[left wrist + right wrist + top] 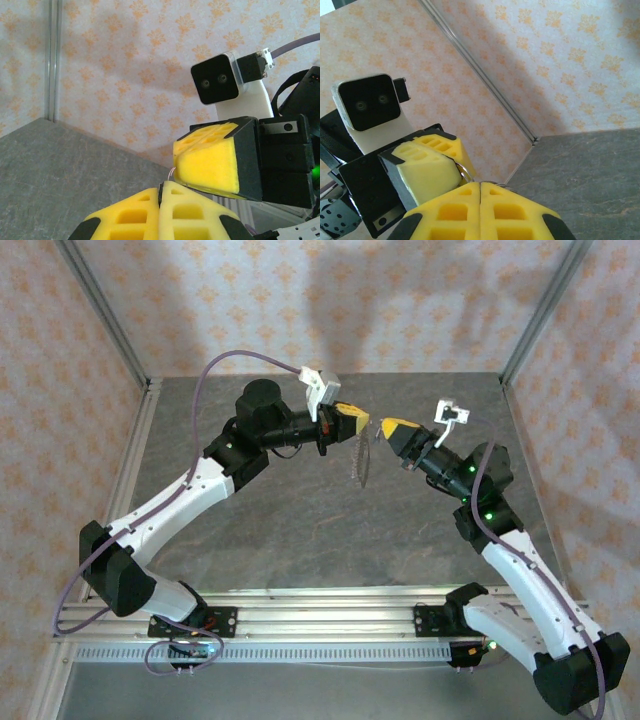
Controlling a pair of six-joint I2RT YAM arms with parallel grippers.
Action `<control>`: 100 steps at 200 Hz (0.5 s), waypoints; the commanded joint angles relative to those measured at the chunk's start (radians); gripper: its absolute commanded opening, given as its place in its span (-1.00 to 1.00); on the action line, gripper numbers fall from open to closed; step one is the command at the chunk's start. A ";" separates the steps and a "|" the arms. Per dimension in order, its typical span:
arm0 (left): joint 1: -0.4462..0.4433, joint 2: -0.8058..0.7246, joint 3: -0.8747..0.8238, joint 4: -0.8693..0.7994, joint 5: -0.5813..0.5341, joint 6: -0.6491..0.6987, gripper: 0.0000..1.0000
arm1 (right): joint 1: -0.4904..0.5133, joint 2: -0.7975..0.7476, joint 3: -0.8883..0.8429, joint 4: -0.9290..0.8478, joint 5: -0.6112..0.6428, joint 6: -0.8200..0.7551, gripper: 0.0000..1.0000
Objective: Put the keys on the keyring
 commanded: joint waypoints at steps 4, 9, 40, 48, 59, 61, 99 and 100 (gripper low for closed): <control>-0.004 -0.006 -0.002 0.035 0.006 0.013 -1.00 | 0.010 0.004 0.050 0.076 -0.028 0.022 -1.00; -0.004 -0.005 -0.001 0.035 0.006 0.012 -1.00 | 0.013 0.005 0.052 0.081 -0.029 0.023 -1.00; -0.004 -0.003 0.000 0.039 0.011 0.007 -1.00 | 0.030 0.020 0.060 0.096 -0.022 0.025 -1.00; -0.004 -0.003 -0.001 0.039 0.011 0.007 -1.00 | 0.034 0.025 0.062 0.099 -0.021 0.026 -1.00; -0.003 -0.002 -0.002 0.042 0.012 0.005 -1.00 | 0.040 0.031 0.066 0.104 -0.020 0.027 -1.00; -0.004 -0.001 -0.002 0.042 0.013 0.005 -1.00 | 0.041 0.031 0.067 0.105 -0.019 0.026 -1.00; -0.004 0.000 0.001 0.044 0.023 0.002 -1.00 | 0.055 0.051 0.077 0.114 -0.005 0.021 -1.00; -0.004 0.000 0.001 0.044 0.022 0.002 -1.00 | 0.055 0.051 0.077 0.114 -0.004 0.022 -1.00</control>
